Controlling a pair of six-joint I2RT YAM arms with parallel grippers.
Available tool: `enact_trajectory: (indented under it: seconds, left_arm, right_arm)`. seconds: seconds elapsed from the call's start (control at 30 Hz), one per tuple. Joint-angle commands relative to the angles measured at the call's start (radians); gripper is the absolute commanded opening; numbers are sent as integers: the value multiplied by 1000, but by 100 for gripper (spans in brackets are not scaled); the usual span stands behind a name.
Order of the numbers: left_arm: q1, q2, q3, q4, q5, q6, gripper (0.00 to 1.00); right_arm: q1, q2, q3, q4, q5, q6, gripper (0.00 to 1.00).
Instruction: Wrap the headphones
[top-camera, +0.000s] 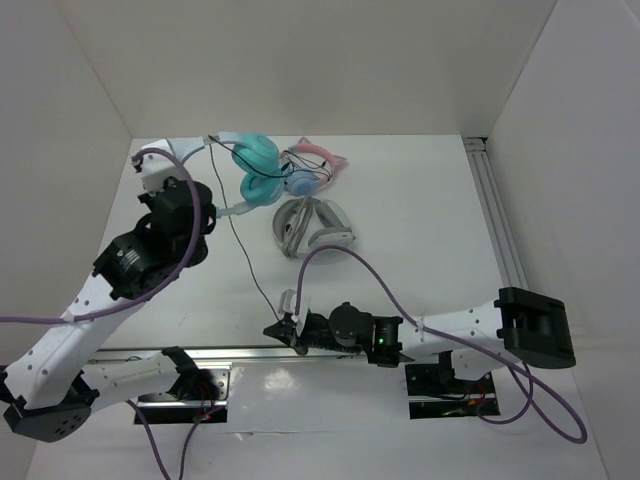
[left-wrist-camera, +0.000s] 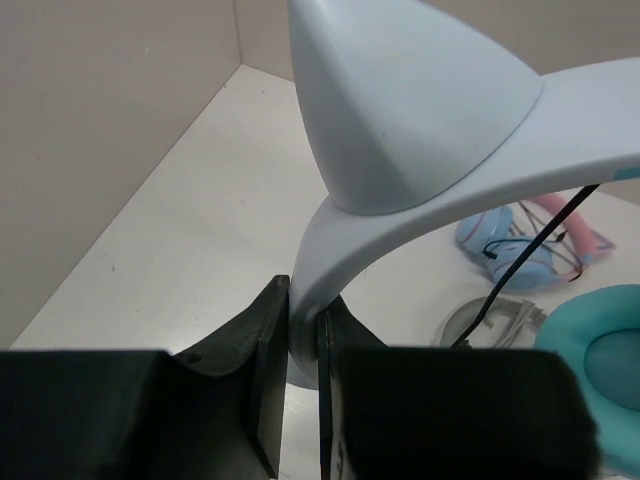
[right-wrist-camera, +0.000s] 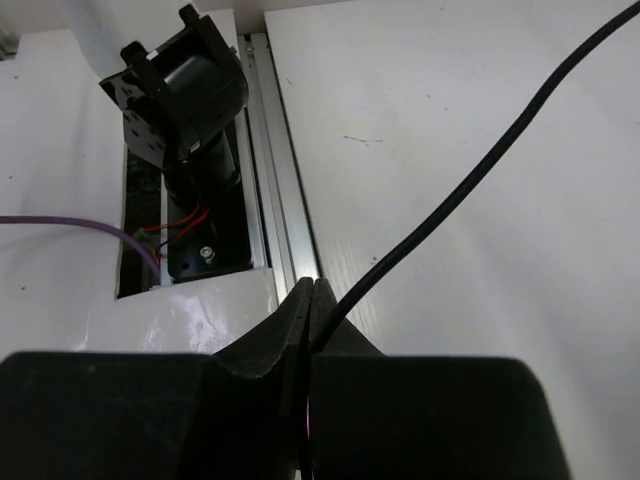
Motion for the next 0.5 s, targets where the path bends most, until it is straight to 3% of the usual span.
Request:
enact_trajectory:
  seconds: [0.0, 0.2, 0.33, 0.47]
  left_arm:
    - [19, 32, -30, 124, -38, 19, 0]
    - [69, 117, -105, 85, 72, 157, 0]
    - [127, 138, -117, 43, 266, 251, 0]
    - [138, 126, -179, 12, 395, 295, 0]
  right_arm:
    - [18, -75, 101, -143, 93, -91, 0]
    - [29, -152, 262, -381, 182, -223, 0]
    - [29, -180, 350, -496, 274, -322, 0]
    - [-89, -241, 368, -526, 234, -346, 0]
